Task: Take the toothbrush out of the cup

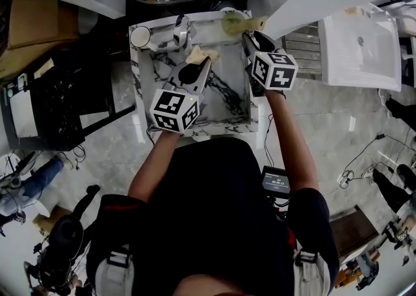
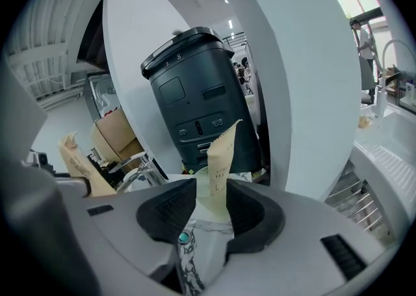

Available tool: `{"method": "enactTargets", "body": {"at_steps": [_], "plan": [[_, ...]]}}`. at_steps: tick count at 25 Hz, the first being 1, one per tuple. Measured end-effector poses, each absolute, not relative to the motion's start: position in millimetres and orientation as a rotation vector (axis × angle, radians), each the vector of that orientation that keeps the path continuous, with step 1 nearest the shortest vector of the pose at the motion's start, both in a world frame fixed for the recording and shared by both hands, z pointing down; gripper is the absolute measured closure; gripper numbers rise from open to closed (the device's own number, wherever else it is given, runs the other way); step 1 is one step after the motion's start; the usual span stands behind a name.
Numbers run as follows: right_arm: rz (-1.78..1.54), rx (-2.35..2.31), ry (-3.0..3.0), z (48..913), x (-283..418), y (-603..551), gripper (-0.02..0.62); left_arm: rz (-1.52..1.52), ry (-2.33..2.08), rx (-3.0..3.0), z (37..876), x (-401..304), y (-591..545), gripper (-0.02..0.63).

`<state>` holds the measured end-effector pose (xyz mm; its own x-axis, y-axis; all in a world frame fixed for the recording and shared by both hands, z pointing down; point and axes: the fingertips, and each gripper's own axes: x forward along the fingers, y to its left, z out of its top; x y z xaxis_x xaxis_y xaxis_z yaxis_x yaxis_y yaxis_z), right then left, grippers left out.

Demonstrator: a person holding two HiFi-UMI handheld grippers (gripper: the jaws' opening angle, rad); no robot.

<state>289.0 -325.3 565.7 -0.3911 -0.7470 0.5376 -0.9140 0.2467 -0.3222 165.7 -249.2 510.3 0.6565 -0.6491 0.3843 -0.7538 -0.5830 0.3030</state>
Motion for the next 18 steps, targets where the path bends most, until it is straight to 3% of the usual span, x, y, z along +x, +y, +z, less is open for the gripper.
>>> {"method": "enactTargets", "body": {"at_steps": [18], "plan": [[0.815,1.622,-2.166,576.3,289.5,-356.7,0.460,0.304,-1.190,2.391,509.6,139.5,-246.0,0.569]]}}
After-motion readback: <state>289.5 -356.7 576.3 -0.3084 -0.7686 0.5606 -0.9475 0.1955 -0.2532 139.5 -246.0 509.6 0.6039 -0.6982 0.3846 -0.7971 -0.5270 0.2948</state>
